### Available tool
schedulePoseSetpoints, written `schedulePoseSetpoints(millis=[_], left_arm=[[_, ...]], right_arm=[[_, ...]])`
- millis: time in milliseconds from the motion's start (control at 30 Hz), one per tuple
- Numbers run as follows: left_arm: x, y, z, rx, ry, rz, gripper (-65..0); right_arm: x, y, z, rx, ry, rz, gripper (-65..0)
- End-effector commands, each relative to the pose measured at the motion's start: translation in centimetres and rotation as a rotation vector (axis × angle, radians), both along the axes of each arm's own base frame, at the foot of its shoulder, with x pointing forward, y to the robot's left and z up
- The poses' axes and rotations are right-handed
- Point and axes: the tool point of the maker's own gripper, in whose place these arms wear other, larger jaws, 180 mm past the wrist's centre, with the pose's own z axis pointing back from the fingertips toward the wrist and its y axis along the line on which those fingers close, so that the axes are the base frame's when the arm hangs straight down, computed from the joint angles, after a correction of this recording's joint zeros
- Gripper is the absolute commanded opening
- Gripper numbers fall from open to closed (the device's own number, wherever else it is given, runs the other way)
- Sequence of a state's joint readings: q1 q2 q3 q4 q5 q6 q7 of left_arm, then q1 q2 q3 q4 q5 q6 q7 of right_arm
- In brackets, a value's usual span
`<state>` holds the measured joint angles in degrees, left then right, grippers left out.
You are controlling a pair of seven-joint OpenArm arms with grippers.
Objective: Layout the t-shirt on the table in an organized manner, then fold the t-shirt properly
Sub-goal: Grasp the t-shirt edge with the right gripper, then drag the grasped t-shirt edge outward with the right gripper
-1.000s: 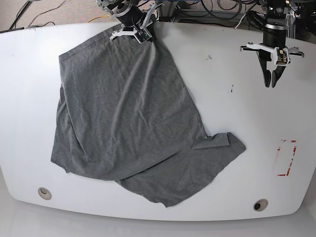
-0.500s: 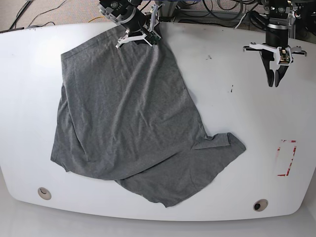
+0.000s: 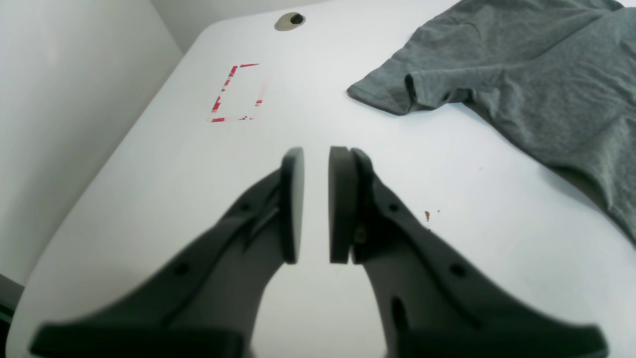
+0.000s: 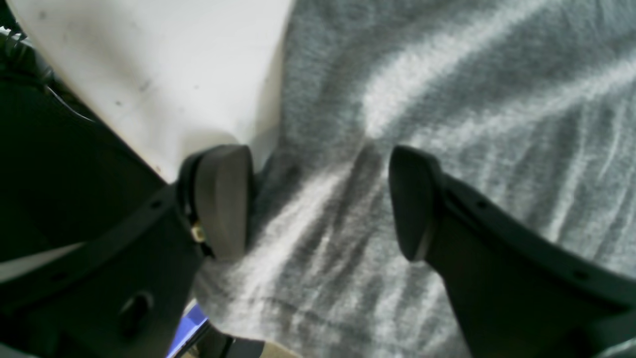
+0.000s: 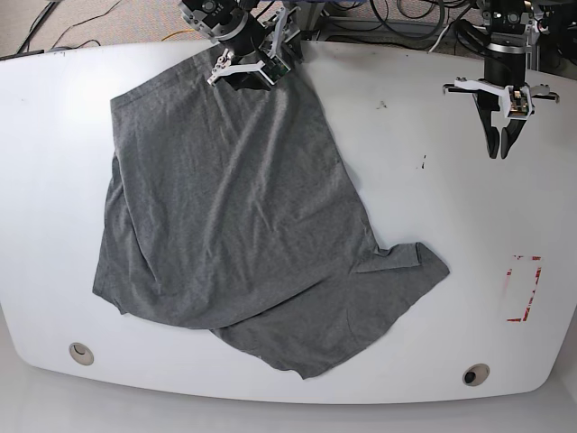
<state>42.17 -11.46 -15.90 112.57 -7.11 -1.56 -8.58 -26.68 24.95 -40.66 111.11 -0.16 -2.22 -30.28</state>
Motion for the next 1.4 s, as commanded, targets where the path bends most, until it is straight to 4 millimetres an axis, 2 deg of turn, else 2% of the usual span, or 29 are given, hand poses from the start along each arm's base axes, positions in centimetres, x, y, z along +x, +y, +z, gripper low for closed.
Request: schedulePoseSetpoints(millis=[0, 133, 367, 633, 900, 1033, 1167, 1367], left_arm=[[0.1, -0.2, 1.1, 0.012, -0.042, -0.013, -56.8], [0.2, -0.2, 1.1, 0.011, -0.043, -0.014, -56.8], [0.3, -0.7, 1.1, 0.002, -0.044, -0.025, -56.8], [0.3, -0.9, 1.0, -0.002, -0.043, -0.030, -56.8], [0.4, -1.0, 0.9, -0.004, -0.040, -0.031, -56.8], [0.4, -1.3, 0.2, -0.015, -0.027, -0.039, -56.8], [0.7, -1.9, 0.1, -0.027, -0.026, -0.049, -56.8], [0.8, -2.7, -1.3, -0.047, 0.044, -0.056, -56.8]], right_arm=[[-0.8, 1.9, 1.9, 0.099, 0.006, 0.035, -23.5], [-0.5, 1.8, 2.7, 0.105, -0.015, 0.040, -23.5], [2.5, -0.2, 3.4, 0.100, -0.091, -0.038, -23.5], [5.7, -3.3, 4.0, 0.065, -0.168, -0.126, -23.5], [8.8, -7.6, 4.6, 0.004, -0.232, -0.231, -23.5], [10.1, -10.0, 5.1, -0.030, -0.265, -0.288, -23.5], [11.6, -12.9, 5.8, -0.070, -0.307, -0.357, -23.5], [13.8, -17.2, 7.6, -0.062, -0.357, -0.499, -23.5]])
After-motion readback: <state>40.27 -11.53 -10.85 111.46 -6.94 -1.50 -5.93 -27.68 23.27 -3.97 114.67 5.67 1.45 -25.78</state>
